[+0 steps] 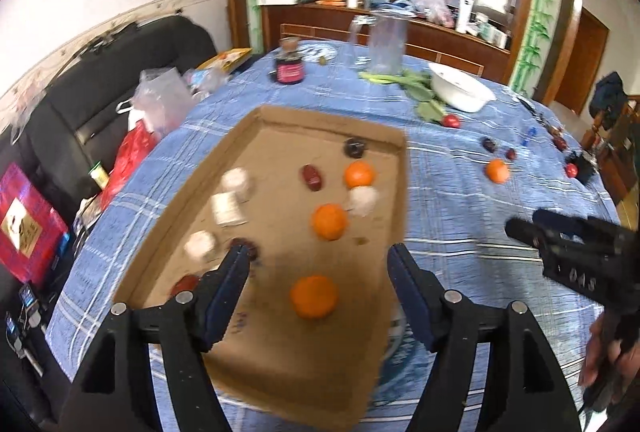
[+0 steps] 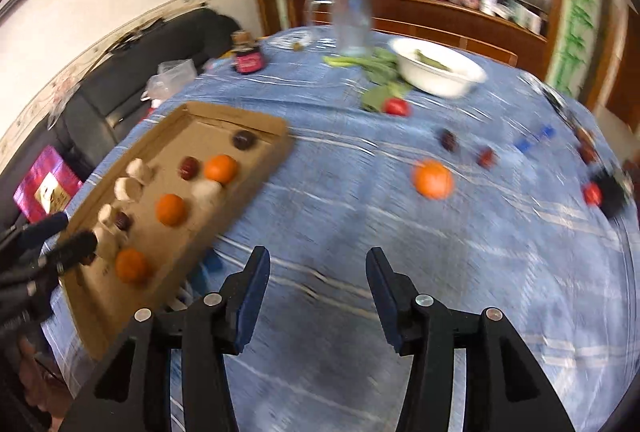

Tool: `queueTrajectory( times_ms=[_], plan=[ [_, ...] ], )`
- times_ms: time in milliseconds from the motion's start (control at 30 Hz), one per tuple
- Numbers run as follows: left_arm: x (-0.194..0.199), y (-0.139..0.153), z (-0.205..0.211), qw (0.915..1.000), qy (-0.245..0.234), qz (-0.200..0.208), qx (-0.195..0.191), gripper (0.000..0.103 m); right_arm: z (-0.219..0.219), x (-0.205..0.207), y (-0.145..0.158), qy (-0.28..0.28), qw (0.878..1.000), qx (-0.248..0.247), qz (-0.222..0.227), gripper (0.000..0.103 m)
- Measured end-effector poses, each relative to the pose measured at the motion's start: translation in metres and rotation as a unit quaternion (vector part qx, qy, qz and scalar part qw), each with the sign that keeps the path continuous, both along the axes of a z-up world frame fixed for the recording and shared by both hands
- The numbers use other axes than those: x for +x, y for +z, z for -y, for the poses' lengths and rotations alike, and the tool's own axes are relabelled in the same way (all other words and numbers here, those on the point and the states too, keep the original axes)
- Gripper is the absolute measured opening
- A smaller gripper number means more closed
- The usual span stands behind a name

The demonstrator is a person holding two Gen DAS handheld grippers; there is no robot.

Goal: Organize fruits
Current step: 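Open both tools to release the biscuit and date in the tray, then withdraw both open tools from the tray toward the remaining orange and date, then grasp an orange with the right tool while the left tool grasps a red date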

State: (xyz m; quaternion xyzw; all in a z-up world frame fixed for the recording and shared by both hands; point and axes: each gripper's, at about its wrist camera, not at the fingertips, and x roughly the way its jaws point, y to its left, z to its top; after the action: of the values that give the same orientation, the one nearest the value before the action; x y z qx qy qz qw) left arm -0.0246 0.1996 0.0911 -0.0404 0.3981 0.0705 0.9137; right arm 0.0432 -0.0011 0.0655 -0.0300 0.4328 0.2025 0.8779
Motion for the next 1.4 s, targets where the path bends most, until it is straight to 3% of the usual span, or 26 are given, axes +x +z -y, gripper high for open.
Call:
queueTrajectory(
  times_ms=[333,467,633,800,867,900,1133,1267,1400],
  plan=[
    [0.037,0.002,0.071,0.9976,-0.063,-0.010,0.028,0.076,0.089,0.013,0.005,-0.091,0.996,0.013,0.001,0.054],
    [0.050,-0.001,0.077,0.9974,-0.061,-0.023,0.029,0.076,0.088,0.044,0.006,-0.082,0.997,0.015,0.002,0.063],
    [0.060,-0.004,0.070,0.9975,-0.051,-0.039,0.029,0.076,0.064,0.090,-0.009,-0.060,0.998,-0.006,0.006,0.064],
    [0.073,-0.005,0.061,0.9978,-0.041,-0.041,0.033,0.076,0.043,0.125,-0.038,-0.043,0.999,-0.014,-0.029,0.063],
    [0.083,-0.006,0.062,0.9979,-0.038,-0.043,0.032,0.076,0.039,0.131,-0.047,-0.038,0.999,-0.016,-0.036,0.036],
    [0.090,-0.007,0.064,0.9979,-0.040,-0.043,0.029,0.076,0.039,0.133,-0.050,-0.036,0.999,-0.014,-0.036,0.036],
    [0.149,-0.020,0.114,0.9943,-0.086,-0.063,0.006,0.076,0.093,0.105,-0.030,-0.054,0.998,0.024,-0.015,0.035],
    [0.187,-0.028,0.161,0.9894,-0.127,-0.062,-0.032,0.075,0.136,0.080,-0.020,-0.073,0.997,0.008,0.001,0.036],
    [0.224,-0.041,0.216,0.9802,-0.182,-0.075,-0.026,0.074,0.167,0.063,-0.022,-0.085,0.996,-0.018,0.006,0.036]
  ],
)
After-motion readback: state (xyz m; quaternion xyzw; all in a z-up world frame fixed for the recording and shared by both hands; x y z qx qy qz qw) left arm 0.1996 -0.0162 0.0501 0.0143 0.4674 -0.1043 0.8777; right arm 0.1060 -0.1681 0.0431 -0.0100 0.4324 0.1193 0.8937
